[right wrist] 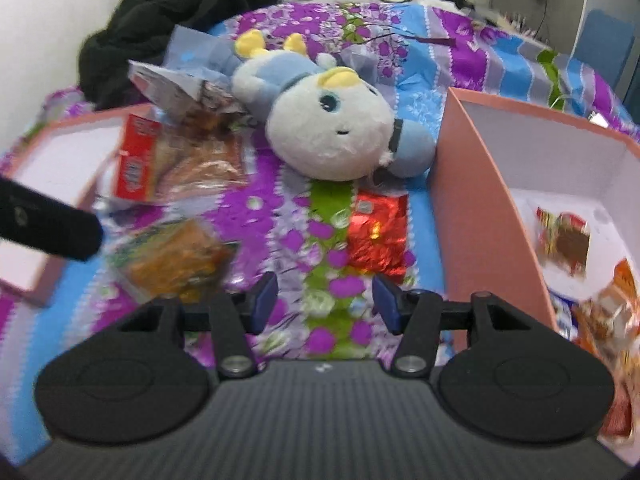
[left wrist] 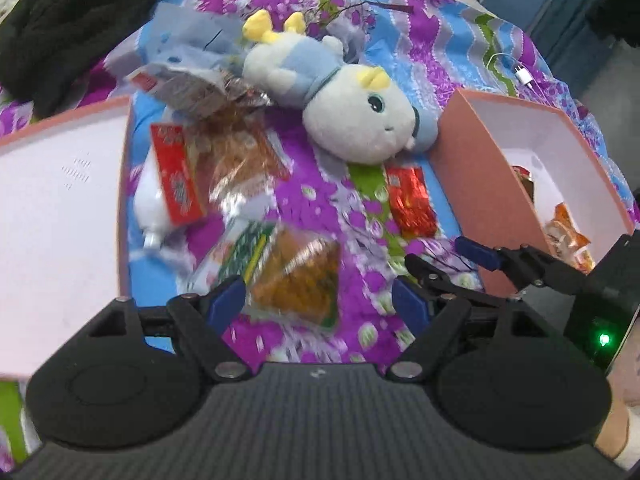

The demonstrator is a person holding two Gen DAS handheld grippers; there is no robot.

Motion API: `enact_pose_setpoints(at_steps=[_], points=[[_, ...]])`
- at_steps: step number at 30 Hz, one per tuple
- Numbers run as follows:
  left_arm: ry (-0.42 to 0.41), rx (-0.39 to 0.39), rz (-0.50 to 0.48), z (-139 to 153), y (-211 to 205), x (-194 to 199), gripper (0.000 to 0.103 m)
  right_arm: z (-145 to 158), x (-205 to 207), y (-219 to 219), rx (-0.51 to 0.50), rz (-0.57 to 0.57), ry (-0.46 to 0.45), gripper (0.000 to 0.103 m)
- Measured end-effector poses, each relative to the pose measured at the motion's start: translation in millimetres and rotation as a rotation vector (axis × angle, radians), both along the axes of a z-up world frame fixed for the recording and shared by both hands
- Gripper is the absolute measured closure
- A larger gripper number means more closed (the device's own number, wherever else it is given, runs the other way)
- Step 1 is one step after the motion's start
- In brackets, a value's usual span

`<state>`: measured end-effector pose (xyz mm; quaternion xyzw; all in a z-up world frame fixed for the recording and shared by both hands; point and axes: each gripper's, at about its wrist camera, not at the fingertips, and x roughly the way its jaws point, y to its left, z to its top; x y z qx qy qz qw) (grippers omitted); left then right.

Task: Organize snacks
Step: 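Grasp the clear pickled-vegetable packet with the left tool while the right tool grasps the red foil packet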

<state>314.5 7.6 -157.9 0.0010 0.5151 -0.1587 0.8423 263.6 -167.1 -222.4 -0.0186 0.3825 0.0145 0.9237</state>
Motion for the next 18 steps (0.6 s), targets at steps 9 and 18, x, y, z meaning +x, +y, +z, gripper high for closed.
enact_pose_setpoints(at_steps=[9,18], points=[[0.006,0.047,-0.146,-61,-20,40,0.019,-32,39,-4,-0.105,-0.052,-0.022,0.048],[0.095,0.075,-0.158,-115,-24,63,0.021,-58,59,-5,-0.174,-0.035,0.027,0.049]])
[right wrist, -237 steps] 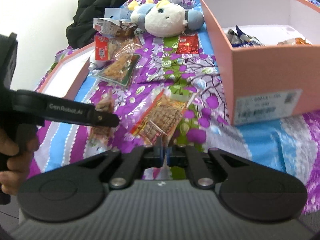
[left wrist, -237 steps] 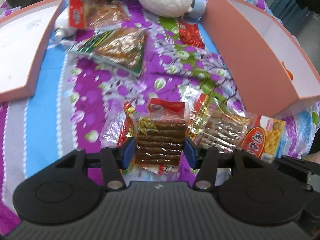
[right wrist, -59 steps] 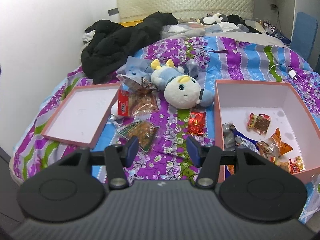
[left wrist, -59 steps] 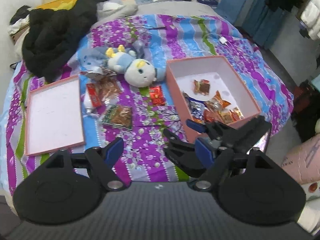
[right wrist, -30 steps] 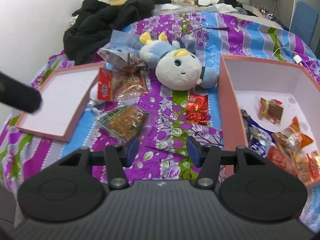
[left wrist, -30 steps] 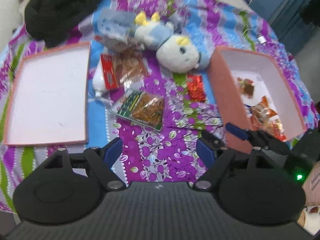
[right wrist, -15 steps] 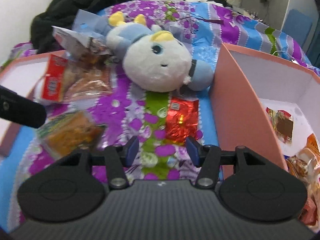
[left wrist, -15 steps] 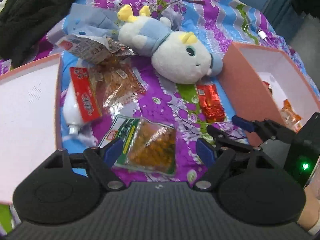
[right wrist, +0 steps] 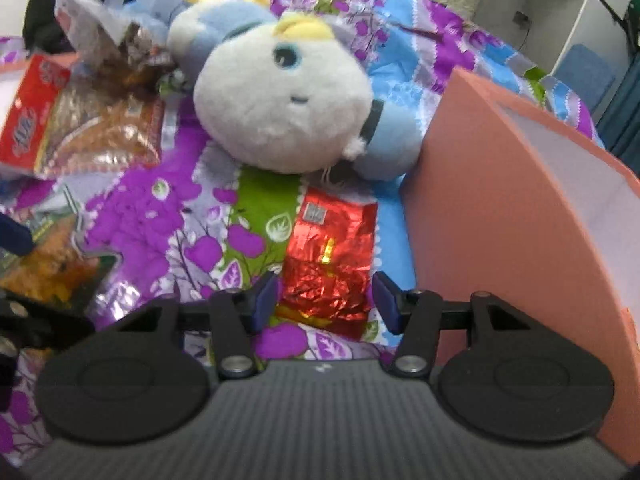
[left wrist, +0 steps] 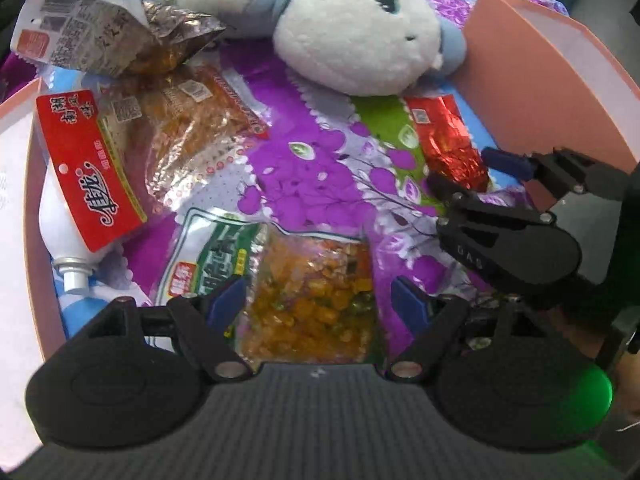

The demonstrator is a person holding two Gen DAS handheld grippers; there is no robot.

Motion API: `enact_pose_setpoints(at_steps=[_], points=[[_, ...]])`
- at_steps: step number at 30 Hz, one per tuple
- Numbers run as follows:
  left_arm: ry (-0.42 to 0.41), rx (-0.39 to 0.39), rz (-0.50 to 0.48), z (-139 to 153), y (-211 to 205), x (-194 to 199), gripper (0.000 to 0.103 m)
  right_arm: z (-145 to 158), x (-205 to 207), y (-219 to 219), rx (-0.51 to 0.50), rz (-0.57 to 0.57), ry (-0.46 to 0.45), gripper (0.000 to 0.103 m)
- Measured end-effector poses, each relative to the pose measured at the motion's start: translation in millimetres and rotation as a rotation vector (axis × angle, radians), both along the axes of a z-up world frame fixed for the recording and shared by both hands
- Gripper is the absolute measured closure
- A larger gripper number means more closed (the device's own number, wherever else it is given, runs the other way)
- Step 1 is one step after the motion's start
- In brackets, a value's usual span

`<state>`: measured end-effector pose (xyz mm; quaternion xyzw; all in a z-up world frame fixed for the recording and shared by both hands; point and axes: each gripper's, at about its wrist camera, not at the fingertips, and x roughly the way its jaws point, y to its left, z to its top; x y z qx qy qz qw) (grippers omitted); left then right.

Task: Organize snacks
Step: 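Grasp the clear pickled-vegetable packet with the left tool while the right tool grasps the red foil packet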

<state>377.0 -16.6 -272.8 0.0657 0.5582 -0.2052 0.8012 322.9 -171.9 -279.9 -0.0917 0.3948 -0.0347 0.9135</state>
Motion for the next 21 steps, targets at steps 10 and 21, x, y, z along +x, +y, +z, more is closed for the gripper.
enact_pose_setpoints(at_steps=[10,21], points=[[-0.005,-0.001,0.049,10,-2,3,0.044,5,6,-8,0.059,0.044,0.019,0.051],[0.013,0.018,0.156,45,0,-29,0.047,39,-45,0,0.114,0.111,0.012,0.051]])
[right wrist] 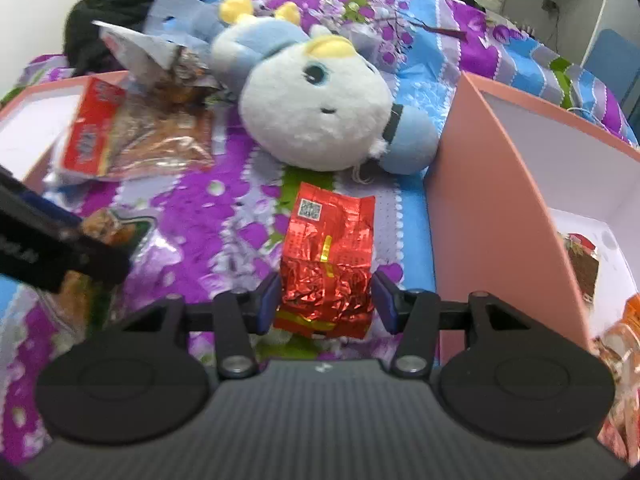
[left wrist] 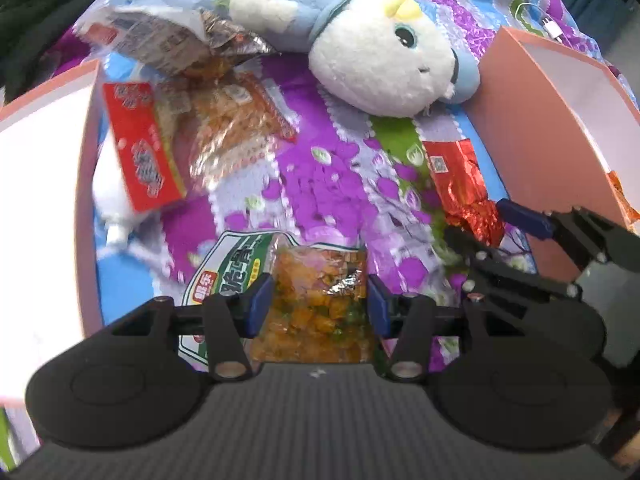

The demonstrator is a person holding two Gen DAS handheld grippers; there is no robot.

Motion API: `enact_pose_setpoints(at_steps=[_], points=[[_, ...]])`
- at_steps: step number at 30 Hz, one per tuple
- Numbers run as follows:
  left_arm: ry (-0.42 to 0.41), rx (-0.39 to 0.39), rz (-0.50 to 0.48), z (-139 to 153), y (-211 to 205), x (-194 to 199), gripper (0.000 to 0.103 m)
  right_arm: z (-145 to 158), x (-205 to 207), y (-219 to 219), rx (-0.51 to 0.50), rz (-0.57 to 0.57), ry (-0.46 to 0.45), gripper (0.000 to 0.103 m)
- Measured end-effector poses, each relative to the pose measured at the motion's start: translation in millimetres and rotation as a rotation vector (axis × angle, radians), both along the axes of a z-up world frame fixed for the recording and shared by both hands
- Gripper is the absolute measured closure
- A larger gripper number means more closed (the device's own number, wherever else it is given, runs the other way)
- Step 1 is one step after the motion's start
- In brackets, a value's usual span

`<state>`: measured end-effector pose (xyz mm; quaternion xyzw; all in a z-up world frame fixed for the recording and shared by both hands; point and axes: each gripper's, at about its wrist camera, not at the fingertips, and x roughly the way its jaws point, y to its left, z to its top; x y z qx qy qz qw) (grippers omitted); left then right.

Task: Organize snacks
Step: 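Grasp the clear pickled-vegetable packet with the left tool while the right tool grasps the red foil packet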

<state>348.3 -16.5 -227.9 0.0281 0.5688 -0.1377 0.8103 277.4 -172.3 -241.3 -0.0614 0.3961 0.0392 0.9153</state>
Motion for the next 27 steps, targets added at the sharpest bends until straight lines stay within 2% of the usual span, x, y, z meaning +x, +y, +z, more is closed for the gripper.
enact_pose_setpoints(at_steps=[8,16,19,22,27], points=[[0.018,-0.003,0.089,18,8,-65,0.047,19,-71,9,0.028,0.092,-0.017,0.051],[0.034,-0.029,0.196,11,28,-120,0.047,19,-134,2,0.067,0.106,-0.007,0.051],[0.004,-0.02,0.222,8,31,-141,0.047,14,-150,-2,0.091,0.106,-0.013,0.051],[0.023,-0.048,0.243,-1,33,-151,0.047,2,-159,-4,0.111,0.095,0.017,0.051],[-0.009,-0.083,0.245,-14,30,-163,0.046,-11,-162,-8,0.135,0.099,0.041,0.05]])
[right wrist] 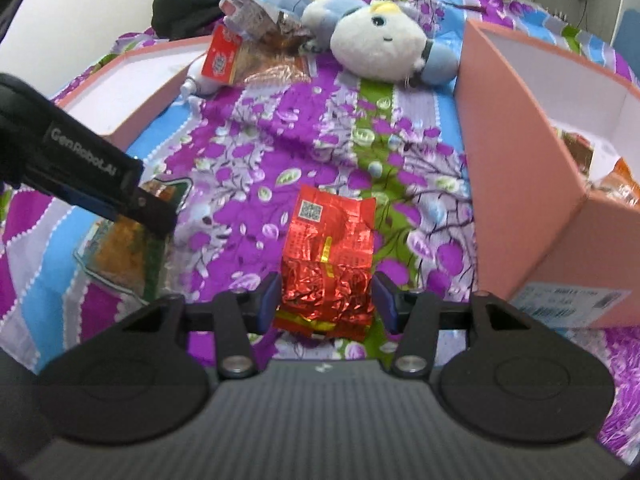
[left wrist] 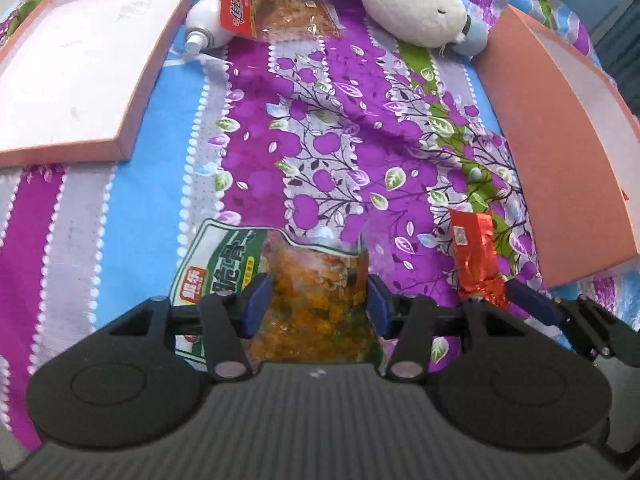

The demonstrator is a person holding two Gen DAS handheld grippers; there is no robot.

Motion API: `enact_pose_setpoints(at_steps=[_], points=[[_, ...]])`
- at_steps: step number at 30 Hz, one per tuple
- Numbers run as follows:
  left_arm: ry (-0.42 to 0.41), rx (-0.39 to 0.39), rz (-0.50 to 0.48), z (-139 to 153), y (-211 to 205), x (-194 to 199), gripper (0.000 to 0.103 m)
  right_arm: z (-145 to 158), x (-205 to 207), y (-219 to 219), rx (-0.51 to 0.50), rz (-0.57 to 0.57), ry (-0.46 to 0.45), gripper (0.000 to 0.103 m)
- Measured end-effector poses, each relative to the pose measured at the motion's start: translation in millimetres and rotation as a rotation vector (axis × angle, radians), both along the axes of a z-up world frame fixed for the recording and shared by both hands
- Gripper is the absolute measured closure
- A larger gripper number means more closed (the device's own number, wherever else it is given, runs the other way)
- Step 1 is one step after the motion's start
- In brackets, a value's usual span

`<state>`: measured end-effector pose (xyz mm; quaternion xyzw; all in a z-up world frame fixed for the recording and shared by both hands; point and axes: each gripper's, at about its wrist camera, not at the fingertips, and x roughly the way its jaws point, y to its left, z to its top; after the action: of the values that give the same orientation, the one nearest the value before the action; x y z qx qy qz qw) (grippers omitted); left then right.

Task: Organize snacks
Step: 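Grasp the clear pickled-vegetable packet with the left tool while the right tool grasps the red foil packet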

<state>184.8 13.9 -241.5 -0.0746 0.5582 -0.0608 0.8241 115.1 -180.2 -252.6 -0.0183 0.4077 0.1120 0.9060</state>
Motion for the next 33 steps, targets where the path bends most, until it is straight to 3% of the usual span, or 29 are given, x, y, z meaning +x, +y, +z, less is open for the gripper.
enact_pose_setpoints(at_steps=[3,5,8,10,13,16,20,23,27,33], points=[[-0.025,-0.08,0.03,2,6,-8,0.027,-1,-6,-7,0.022,-0.008,-0.014,0.044],[-0.04,-0.118,0.059,4,10,-15,0.019,1,-11,-15,0.063,-0.015,-0.028,0.03],[-0.043,-0.152,0.06,6,12,-23,0.019,5,-20,-23,0.098,-0.026,-0.061,0.027],[-0.065,-0.135,0.033,6,9,-27,0.019,4,-23,-26,0.129,-0.021,-0.07,0.027],[-0.077,-0.111,-0.027,2,2,-27,0.021,-3,-19,-25,0.153,-0.006,-0.04,0.027],[-0.112,-0.055,-0.068,-1,-4,-24,0.021,-8,-18,-17,0.107,0.006,-0.054,0.027],[-0.099,-0.027,-0.059,-12,-6,-13,0.023,-16,-13,-8,0.022,0.023,-0.075,0.029],[-0.088,0.003,-0.06,-20,-9,-9,0.023,-19,-12,-3,-0.028,0.033,-0.079,0.043],[-0.112,0.095,-0.075,-24,-17,-9,0.039,-17,-10,-1,-0.029,0.05,-0.069,0.049],[-0.106,0.047,-0.031,-6,-10,-8,0.047,2,-13,-12,0.003,0.024,-0.068,0.049]])
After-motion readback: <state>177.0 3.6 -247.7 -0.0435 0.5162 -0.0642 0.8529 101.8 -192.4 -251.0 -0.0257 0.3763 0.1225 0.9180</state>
